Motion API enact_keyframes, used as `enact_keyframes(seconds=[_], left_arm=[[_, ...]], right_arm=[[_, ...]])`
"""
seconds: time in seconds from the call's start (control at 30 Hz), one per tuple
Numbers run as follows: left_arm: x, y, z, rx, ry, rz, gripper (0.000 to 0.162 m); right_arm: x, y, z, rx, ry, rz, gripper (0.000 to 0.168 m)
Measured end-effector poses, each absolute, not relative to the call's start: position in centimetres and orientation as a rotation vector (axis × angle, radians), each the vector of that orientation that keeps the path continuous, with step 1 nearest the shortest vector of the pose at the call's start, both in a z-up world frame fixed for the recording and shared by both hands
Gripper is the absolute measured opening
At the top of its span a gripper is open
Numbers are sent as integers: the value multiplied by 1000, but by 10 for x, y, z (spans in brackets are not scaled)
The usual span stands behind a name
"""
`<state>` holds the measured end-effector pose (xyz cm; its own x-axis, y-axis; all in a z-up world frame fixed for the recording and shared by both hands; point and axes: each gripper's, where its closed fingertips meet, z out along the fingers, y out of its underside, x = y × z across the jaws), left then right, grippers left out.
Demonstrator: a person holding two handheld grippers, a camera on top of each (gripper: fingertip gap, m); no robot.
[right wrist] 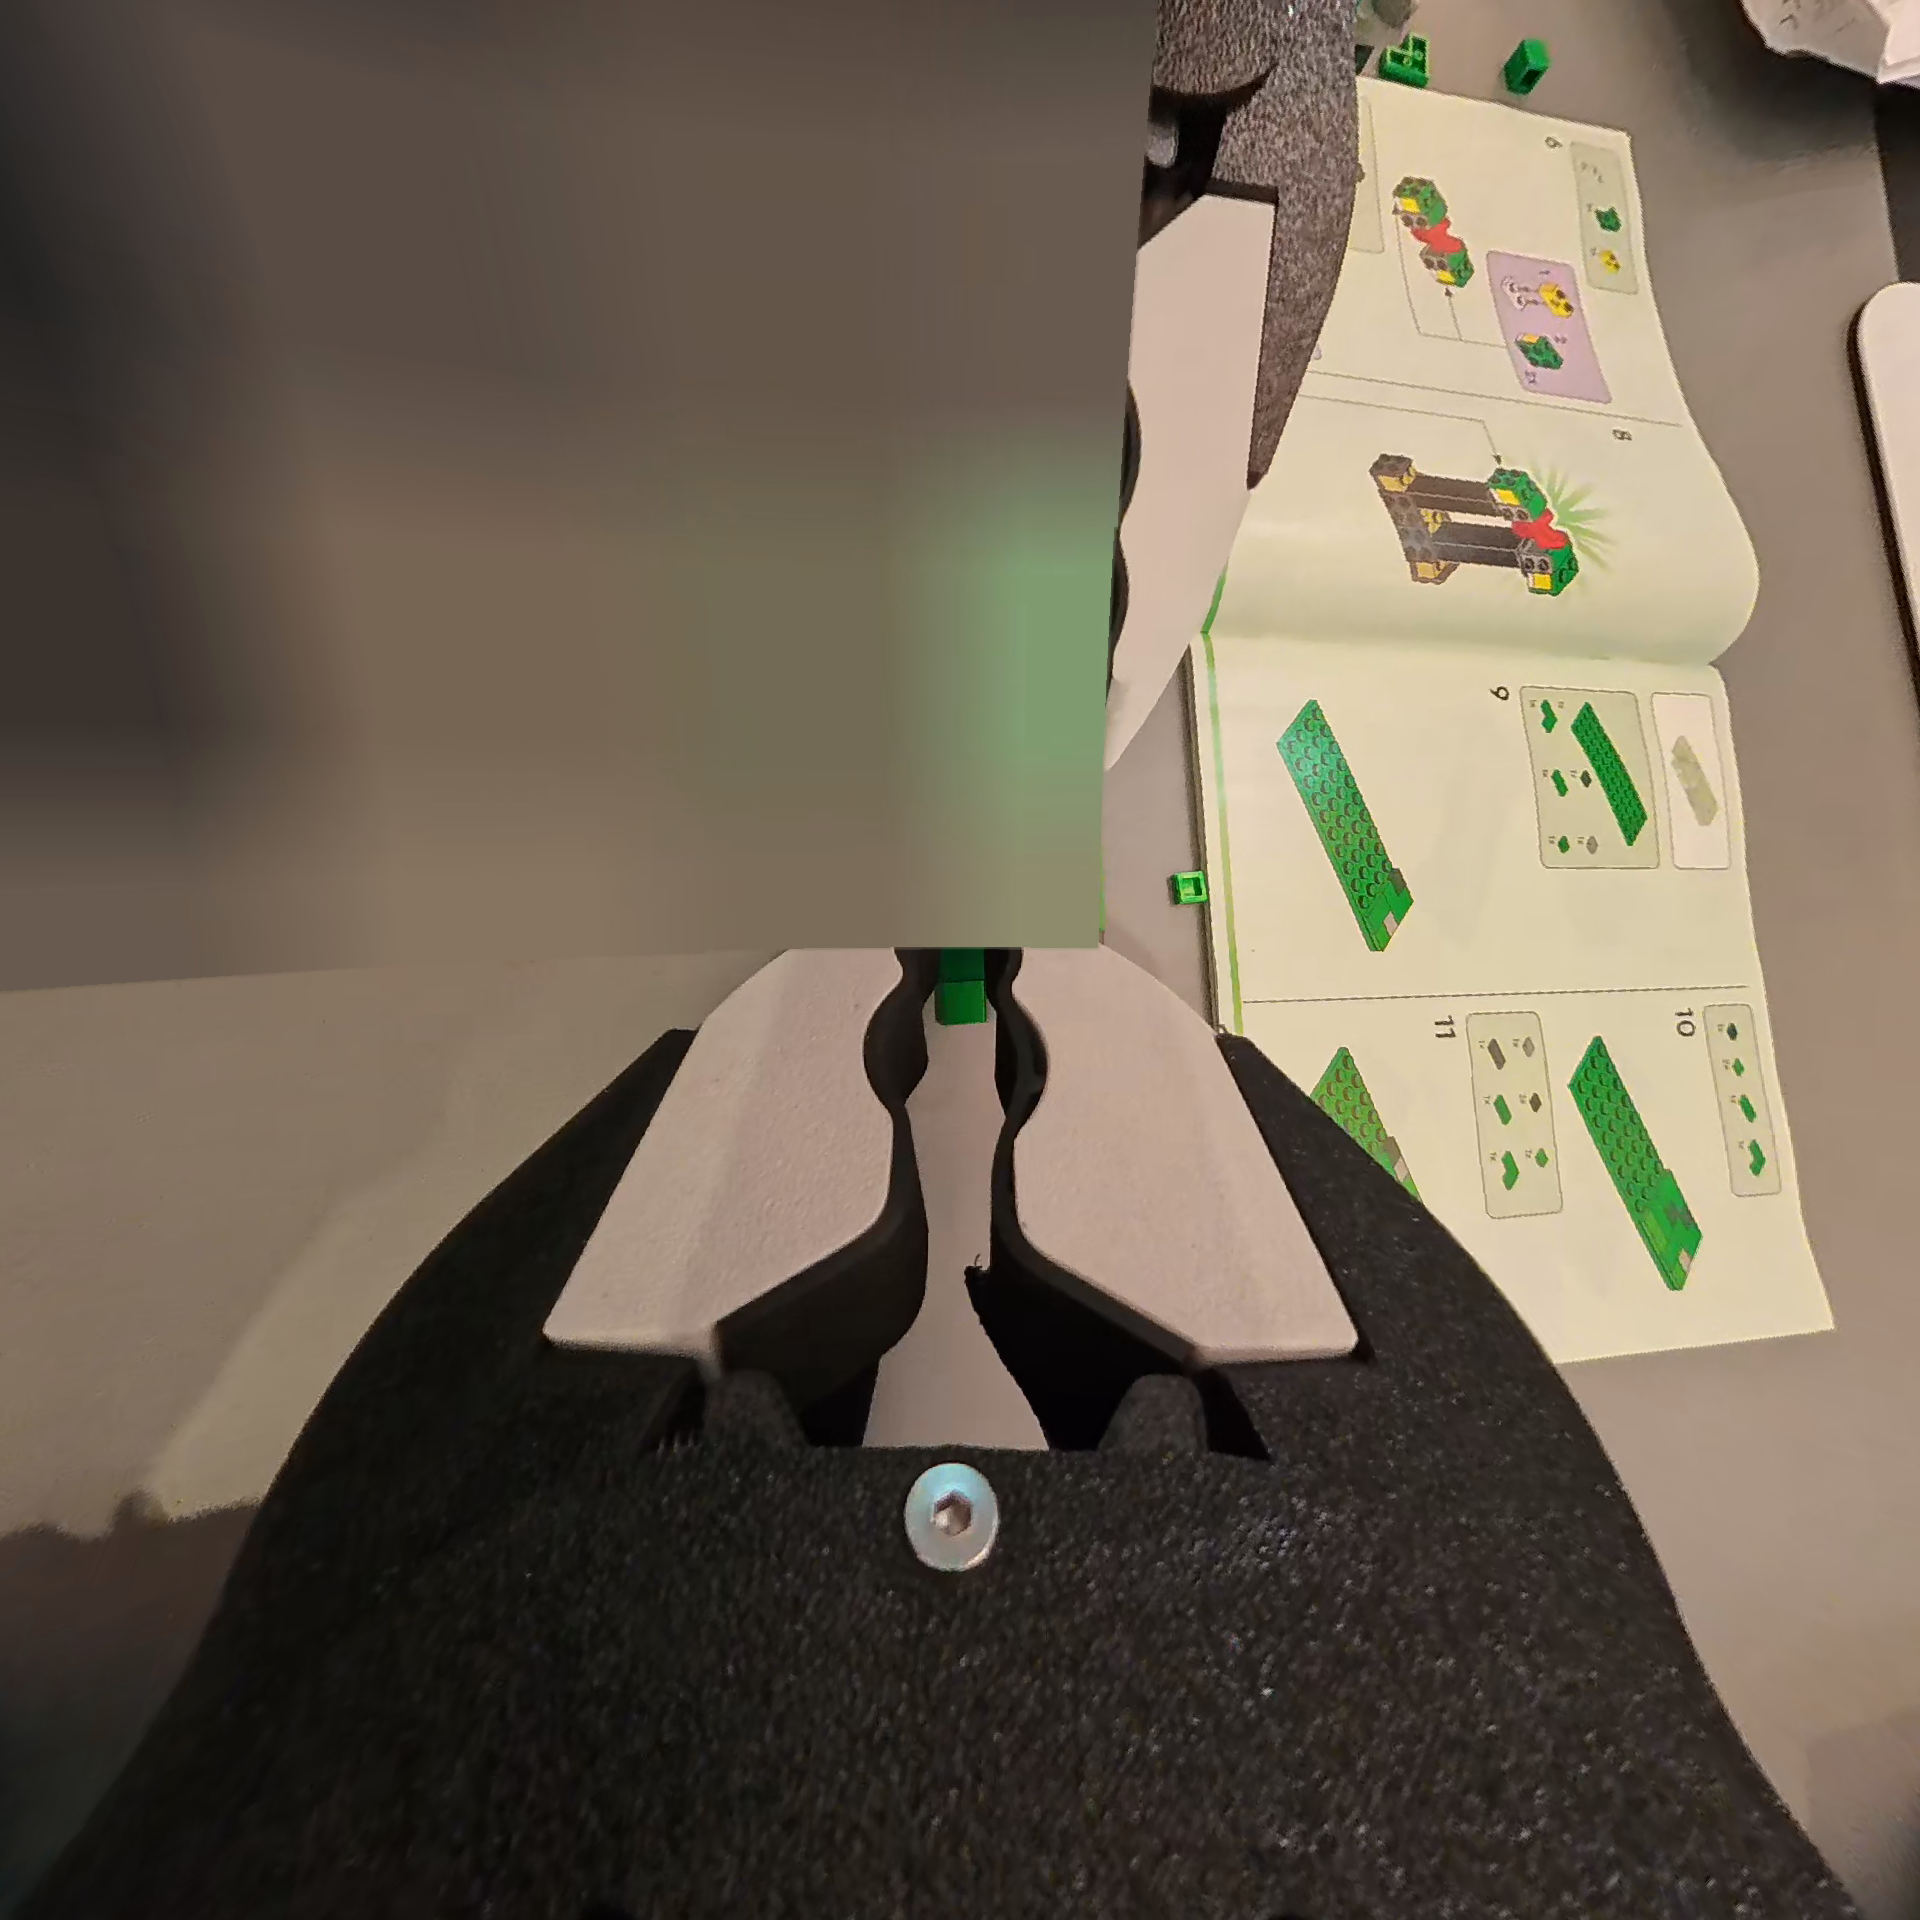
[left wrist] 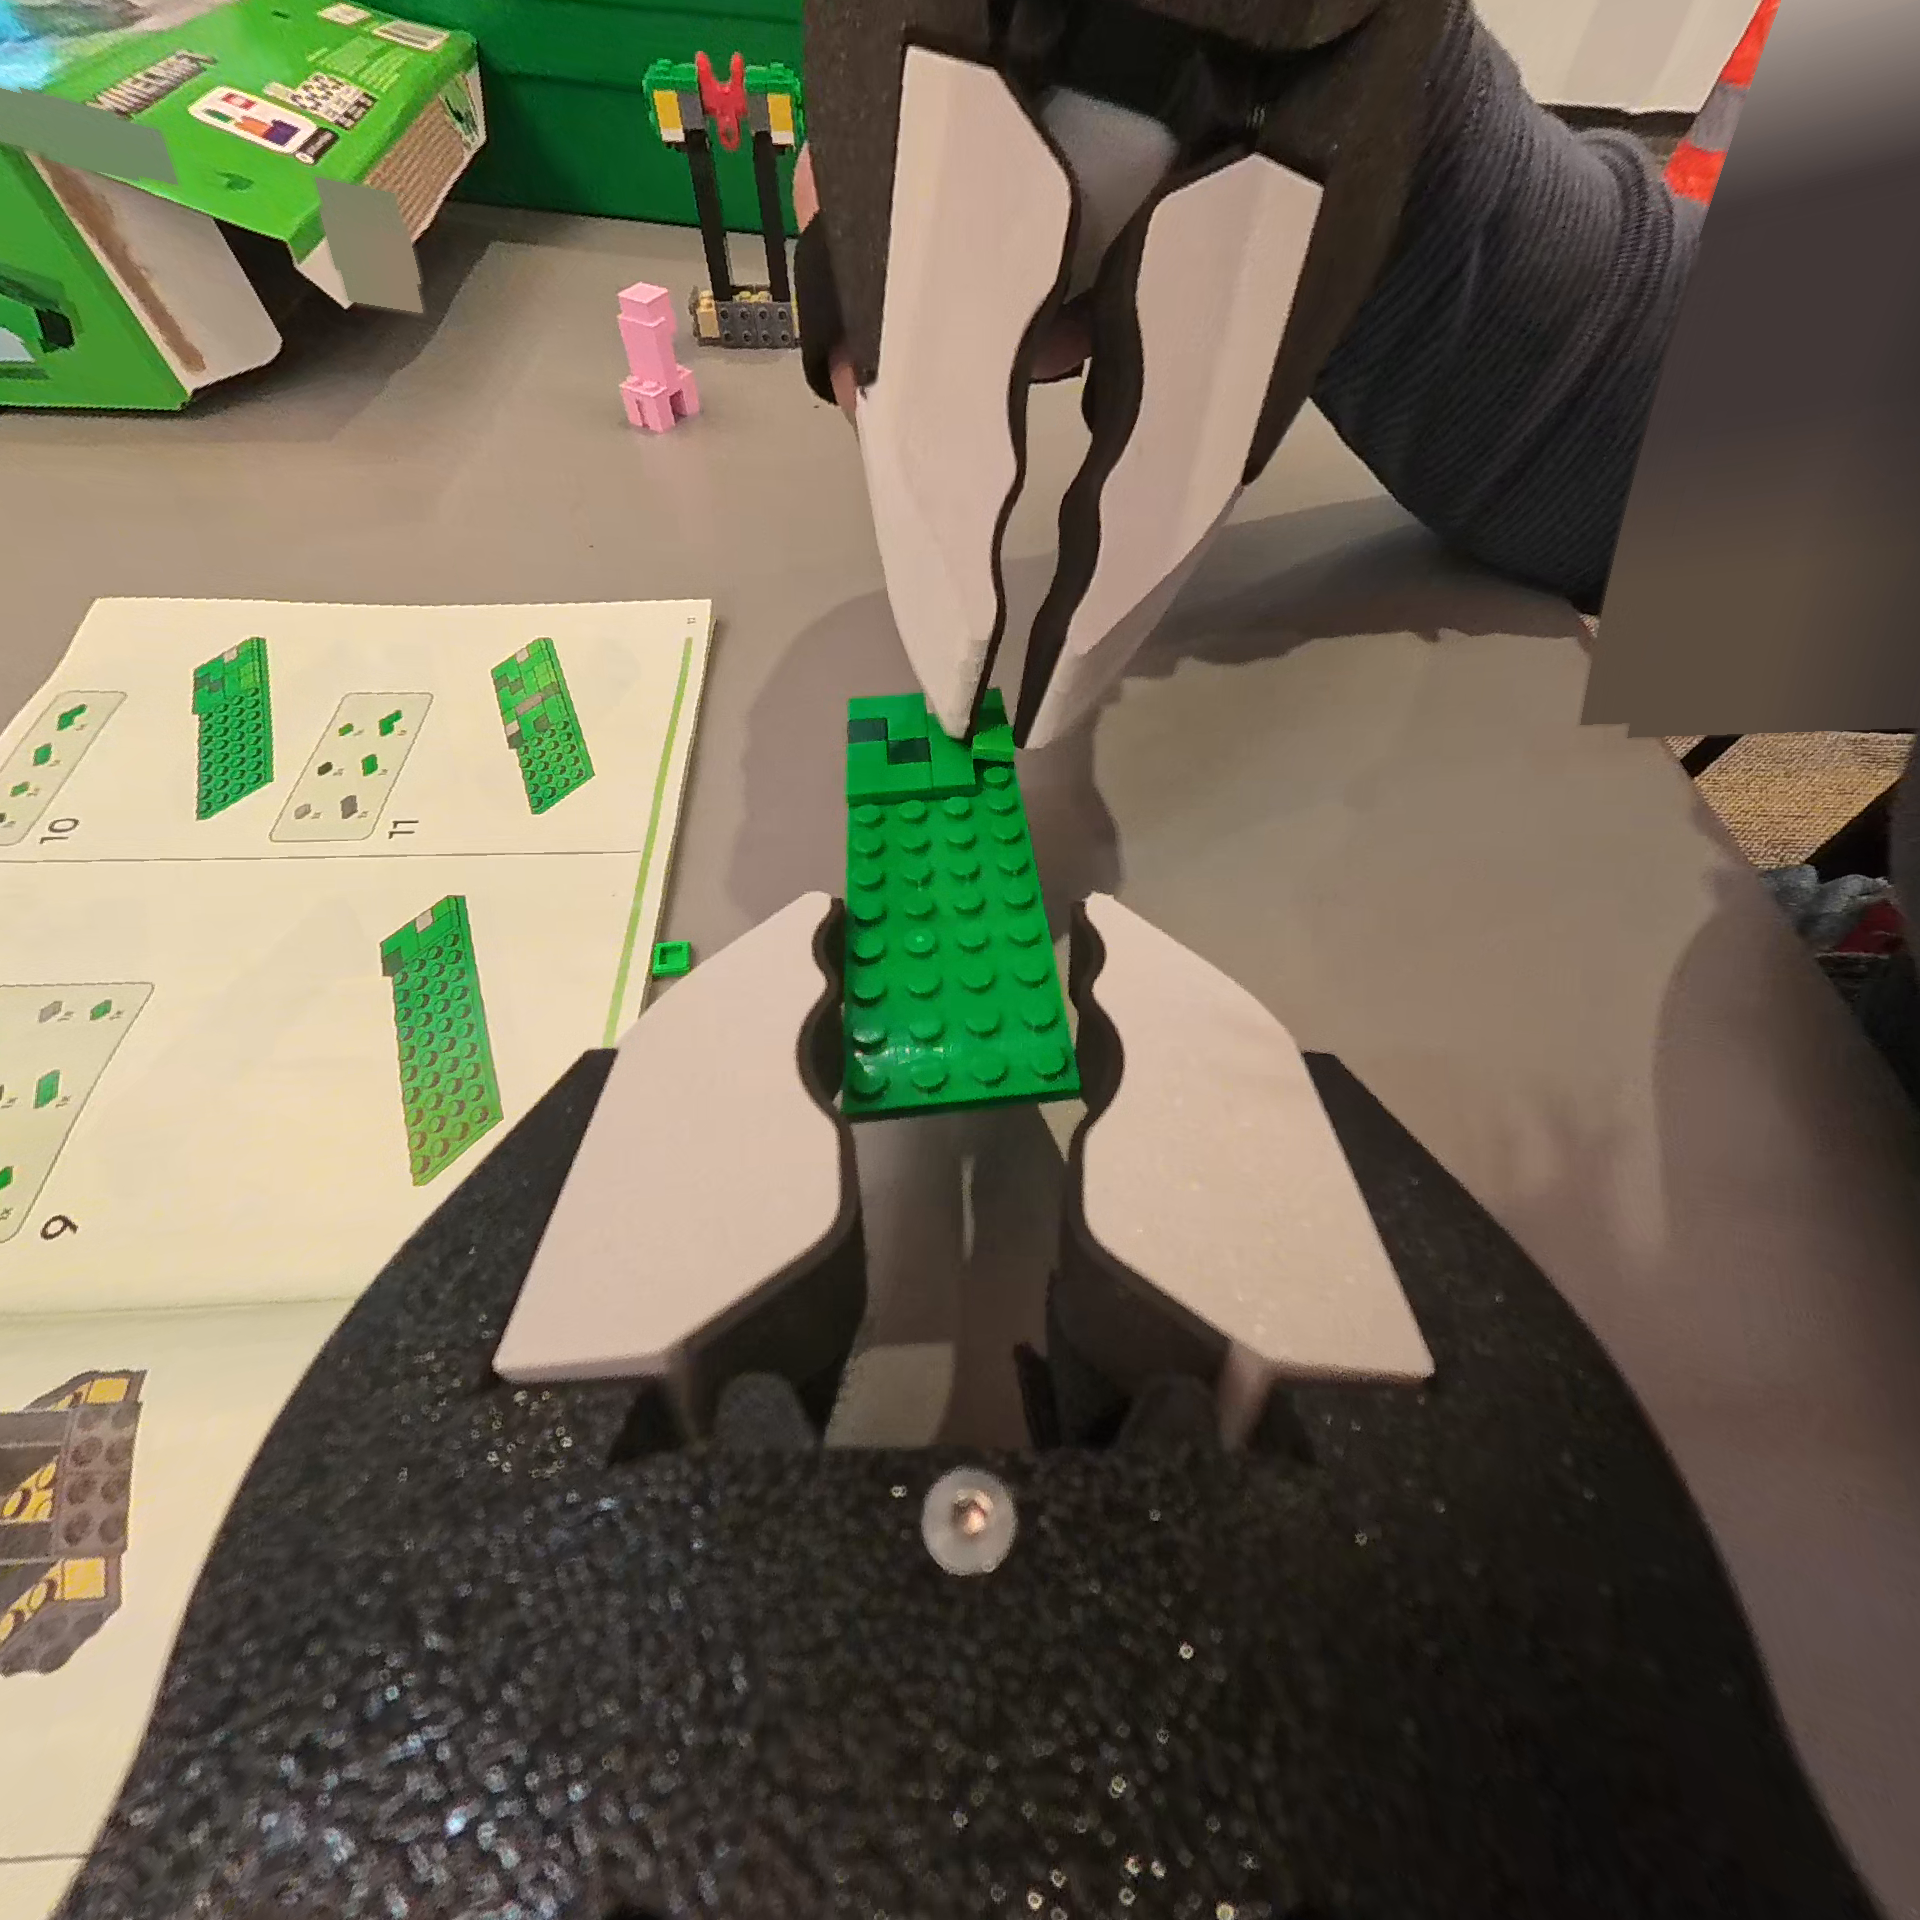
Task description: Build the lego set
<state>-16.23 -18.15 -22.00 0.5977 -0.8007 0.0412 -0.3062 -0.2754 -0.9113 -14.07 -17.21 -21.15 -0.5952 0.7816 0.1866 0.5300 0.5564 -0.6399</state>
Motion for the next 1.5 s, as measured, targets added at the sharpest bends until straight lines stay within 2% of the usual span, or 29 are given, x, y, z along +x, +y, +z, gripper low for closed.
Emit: enact_keyframes(seconds=[0.7,0.9,1.03,1.23,1.5], left_arm=[[-163,-180,-220,-1849,885,-642,40],[-172,-172,-217,-1864,792,-625,40],[-182,-165,-215,-1881,698,-603,40],[-187,-162,-214,-1886,651,-614,40],[-186,-163,-213,-1882,656,-624,40]], right_arm=[[-140,-170,-212,-1061,-2331,714,12],[-146,-158,-198,-1017,-2152,631,21],[-163,-152,-187,-850,-1851,454,21],[-163,-155,-204,-592,-1712,4,22],[-169,-152,-219,-539,-1669,-130,25]])
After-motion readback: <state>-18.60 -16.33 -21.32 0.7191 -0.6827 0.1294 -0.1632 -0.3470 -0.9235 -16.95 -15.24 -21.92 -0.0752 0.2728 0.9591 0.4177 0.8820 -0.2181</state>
